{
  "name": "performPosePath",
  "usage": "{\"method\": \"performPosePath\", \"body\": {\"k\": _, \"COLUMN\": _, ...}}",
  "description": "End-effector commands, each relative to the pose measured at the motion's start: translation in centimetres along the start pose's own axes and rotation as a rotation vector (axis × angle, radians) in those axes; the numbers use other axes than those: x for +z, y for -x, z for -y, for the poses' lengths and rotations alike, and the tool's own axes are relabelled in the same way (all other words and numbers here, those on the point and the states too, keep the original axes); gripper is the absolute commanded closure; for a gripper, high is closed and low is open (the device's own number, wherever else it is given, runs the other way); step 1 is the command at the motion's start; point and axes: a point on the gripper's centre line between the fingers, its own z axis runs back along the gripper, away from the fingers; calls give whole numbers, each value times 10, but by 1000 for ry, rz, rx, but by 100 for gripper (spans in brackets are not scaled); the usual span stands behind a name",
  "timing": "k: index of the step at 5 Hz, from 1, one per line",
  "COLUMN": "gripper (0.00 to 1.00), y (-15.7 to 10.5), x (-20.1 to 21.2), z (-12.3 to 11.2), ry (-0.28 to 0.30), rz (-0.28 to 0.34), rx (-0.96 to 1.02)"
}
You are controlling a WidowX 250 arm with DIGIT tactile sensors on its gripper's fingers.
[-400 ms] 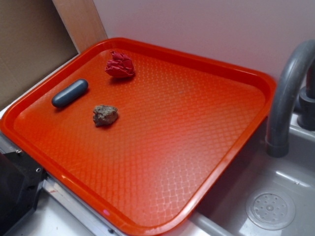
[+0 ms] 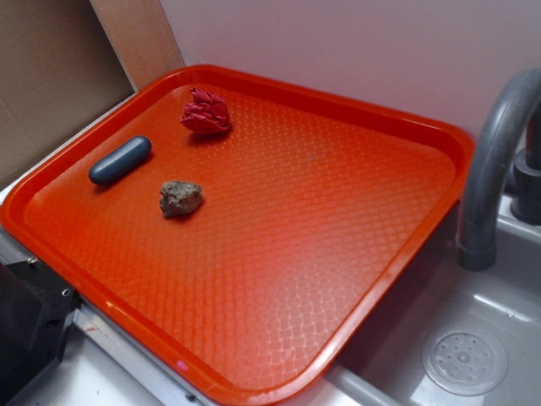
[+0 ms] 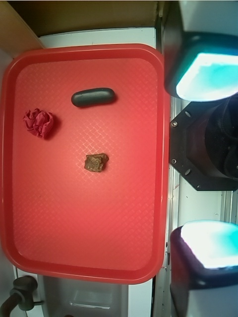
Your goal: Grab the plastic pickle.
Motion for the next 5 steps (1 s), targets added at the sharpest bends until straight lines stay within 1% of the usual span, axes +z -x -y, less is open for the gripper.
{"method": "performPosePath", "body": {"k": 1, "gripper": 0, "y": -63, "x": -70, "z": -26, "ry": 90, "rz": 140, "rx": -129}}
{"method": "performPosePath", "body": {"k": 2, "gripper": 0, "y": -90, "x": -101, "z": -50, "ry": 108, "rz": 181, "rx": -171}}
{"method": "performPosePath", "body": {"k": 3, "gripper": 0, "y": -95, "x": -124, "z": -70, "ry": 8, "rz": 141, "rx": -104}}
{"method": "performPosePath", "body": {"k": 4, "gripper": 0, "y": -83, "x": -128, "z": -88, "ry": -58, "rz": 114, "rx": -62}}
{"method": "performPosePath", "body": {"k": 5, "gripper": 0, "y": -81, "x": -147, "z": -102, "ry": -120, "rz": 65, "rx": -16}}
